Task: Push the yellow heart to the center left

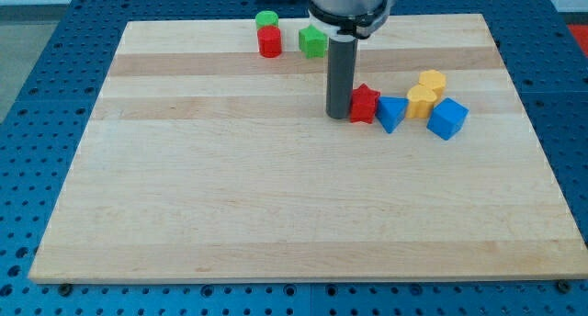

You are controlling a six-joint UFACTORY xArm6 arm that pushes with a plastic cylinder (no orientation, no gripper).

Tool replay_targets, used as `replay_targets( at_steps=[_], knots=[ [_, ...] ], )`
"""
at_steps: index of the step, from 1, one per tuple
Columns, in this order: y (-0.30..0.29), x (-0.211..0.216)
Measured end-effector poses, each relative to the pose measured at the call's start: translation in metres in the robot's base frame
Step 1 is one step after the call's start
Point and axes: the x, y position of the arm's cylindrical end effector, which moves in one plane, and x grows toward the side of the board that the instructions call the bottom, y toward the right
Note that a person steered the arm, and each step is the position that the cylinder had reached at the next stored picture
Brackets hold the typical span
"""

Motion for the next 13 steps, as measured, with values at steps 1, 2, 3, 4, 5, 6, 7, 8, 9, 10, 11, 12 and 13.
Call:
replay_targets(
  at_steps=[1, 2, 3, 4, 5, 6, 7, 8, 9, 10, 11, 12, 13],
  knots=[
    [0.000, 0.000],
    [-0.002, -0.035],
    [-0.001, -0.067],
    [0.063, -0.099],
    [0.145, -0.101],
    [0.193, -0.046],
    [0.155, 0.002],
    [0.107, 0.007],
    [0.110, -0.015],
    [0.041, -0.027],
    [0.058, -0.036],
    [0.084, -0.057],
    [-0.016, -0.060]
  ],
)
